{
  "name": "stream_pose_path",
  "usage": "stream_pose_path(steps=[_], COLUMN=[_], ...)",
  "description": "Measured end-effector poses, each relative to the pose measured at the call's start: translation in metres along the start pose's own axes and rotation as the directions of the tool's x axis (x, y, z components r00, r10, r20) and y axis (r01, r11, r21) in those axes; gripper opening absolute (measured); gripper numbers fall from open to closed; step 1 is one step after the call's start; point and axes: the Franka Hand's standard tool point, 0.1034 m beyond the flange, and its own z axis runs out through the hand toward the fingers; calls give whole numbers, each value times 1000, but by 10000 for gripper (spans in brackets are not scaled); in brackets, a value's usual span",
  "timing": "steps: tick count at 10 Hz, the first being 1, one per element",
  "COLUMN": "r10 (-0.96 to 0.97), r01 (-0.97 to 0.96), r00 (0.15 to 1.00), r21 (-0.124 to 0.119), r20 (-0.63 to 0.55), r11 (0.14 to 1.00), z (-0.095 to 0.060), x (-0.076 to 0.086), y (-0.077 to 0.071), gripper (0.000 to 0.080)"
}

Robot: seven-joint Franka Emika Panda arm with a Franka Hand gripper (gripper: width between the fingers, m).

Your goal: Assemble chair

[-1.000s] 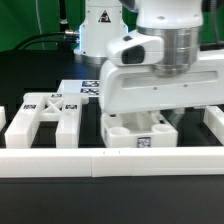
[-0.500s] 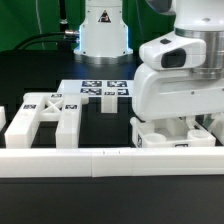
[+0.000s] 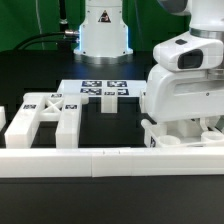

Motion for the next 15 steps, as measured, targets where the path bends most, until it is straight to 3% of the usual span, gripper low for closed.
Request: stream_pose_path(steps=[3, 4, 5, 6, 7, 8, 9, 10, 14, 15], r10=[-16, -11, -9, -7, -18, -37, -71, -79, -80, -44], r01=[16, 11, 9, 7, 17, 36, 70, 78, 79, 43], r00=[1000, 1000, 1000, 999, 999, 999, 996, 995, 995, 998], r21=[-5, -9, -8, -3, -5, -9, -17, -21, -20, -7], r20=[-1, -11, -23, -32, -33, -40, -57, -57, -51, -46], r11=[1000, 1000, 1000, 1000, 1000, 999, 997, 997, 997, 999], z=[-6, -16, -28, -41, -48, -54, -51, -43, -42, -39], x=[2, 4, 5, 2, -5, -16, -30, -41, -41, -57], y=[6, 11, 11, 12, 14, 18, 27, 35, 33, 42], gripper=[31, 244, 382, 382, 517, 517, 626, 642, 649, 649])
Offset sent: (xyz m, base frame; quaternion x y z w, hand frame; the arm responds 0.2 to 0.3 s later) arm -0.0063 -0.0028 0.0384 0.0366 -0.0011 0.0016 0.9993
